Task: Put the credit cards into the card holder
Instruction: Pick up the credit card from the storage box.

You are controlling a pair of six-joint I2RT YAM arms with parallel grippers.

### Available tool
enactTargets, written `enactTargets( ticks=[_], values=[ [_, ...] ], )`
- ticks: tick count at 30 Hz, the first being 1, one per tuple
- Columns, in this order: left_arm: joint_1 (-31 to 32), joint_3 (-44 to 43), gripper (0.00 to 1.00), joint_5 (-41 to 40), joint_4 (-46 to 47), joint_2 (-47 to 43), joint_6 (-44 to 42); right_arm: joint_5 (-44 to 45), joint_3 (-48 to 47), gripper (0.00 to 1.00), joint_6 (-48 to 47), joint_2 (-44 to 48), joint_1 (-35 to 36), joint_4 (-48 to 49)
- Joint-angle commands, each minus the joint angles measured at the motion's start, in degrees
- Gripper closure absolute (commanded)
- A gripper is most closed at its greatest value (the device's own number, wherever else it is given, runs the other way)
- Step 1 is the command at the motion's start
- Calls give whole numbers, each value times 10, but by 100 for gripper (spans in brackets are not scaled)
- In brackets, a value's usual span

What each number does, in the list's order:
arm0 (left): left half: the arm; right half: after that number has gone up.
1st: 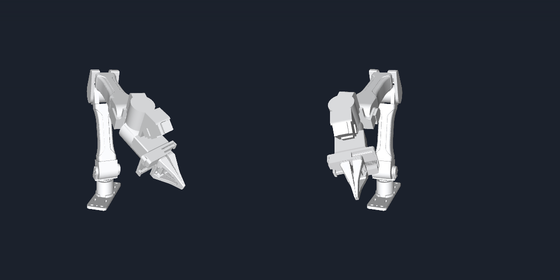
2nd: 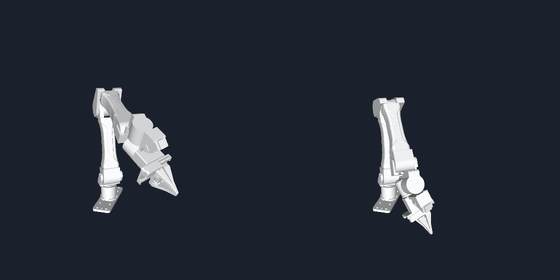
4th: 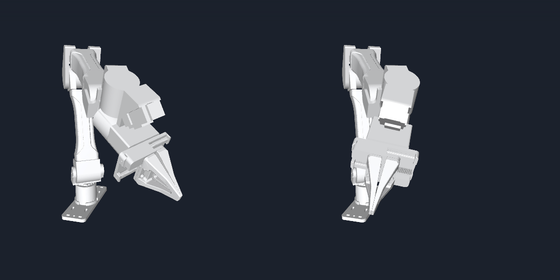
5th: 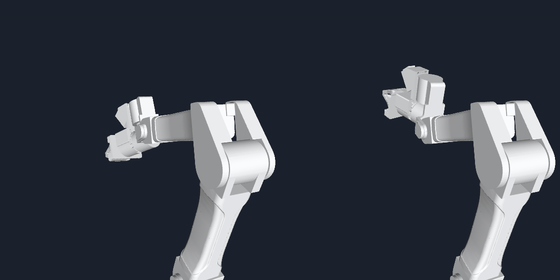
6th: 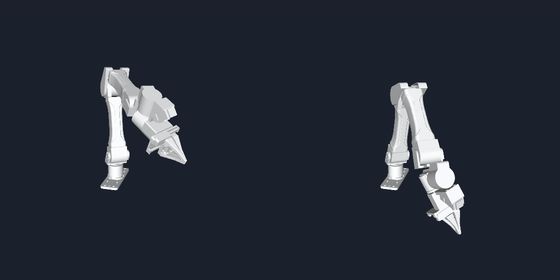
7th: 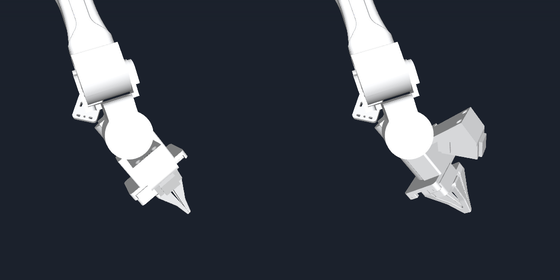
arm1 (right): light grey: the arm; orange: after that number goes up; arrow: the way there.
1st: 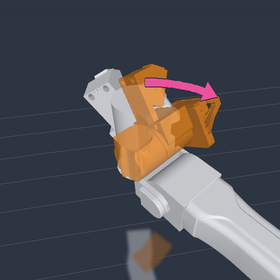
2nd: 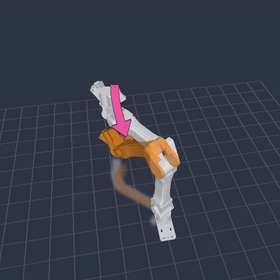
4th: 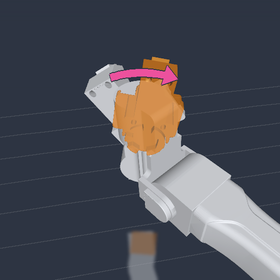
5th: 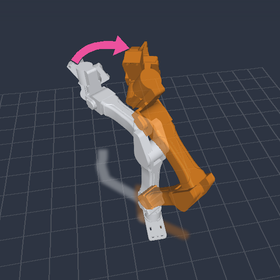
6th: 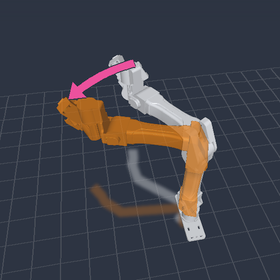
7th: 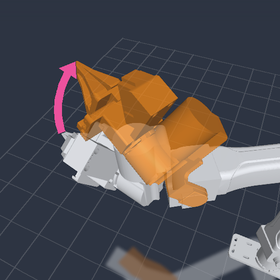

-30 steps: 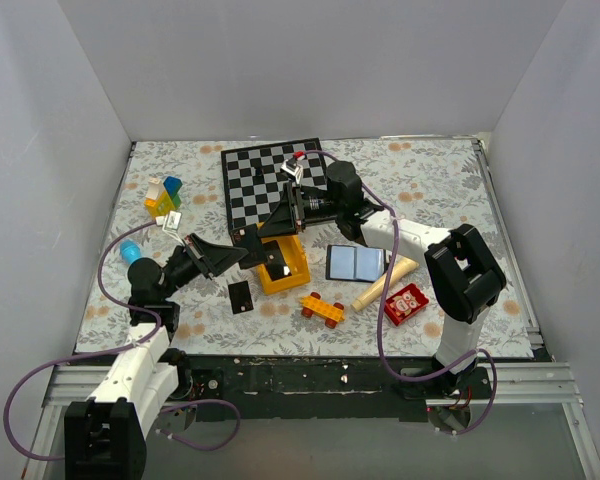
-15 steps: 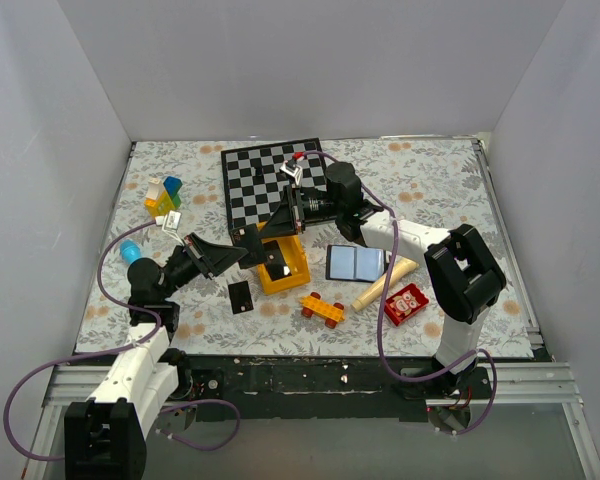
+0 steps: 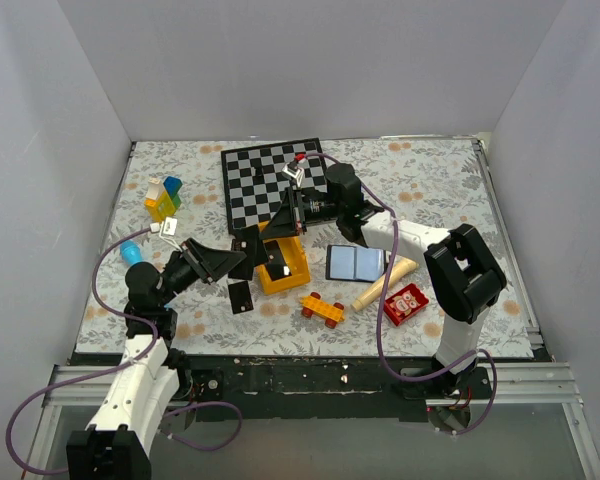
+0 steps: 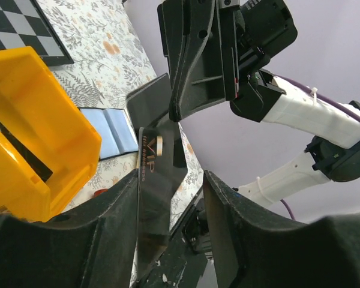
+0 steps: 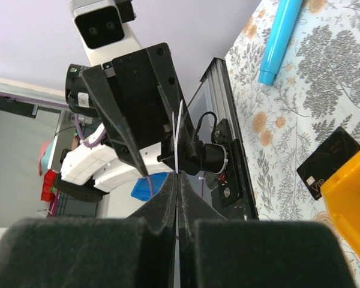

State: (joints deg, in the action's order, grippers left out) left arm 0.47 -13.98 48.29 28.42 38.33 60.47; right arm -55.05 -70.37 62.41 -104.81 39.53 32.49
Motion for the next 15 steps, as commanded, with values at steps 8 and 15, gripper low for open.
enactTargets(
  ticks=[8,15],
  values=[
    [-28,-58,54,-134,-326,-52,-133,38,6,99,-116,49,-20,-126],
    [-28,-89,46,-207,-406,-34,-171,52,8,99,-149,54,-25,-166]
  ],
)
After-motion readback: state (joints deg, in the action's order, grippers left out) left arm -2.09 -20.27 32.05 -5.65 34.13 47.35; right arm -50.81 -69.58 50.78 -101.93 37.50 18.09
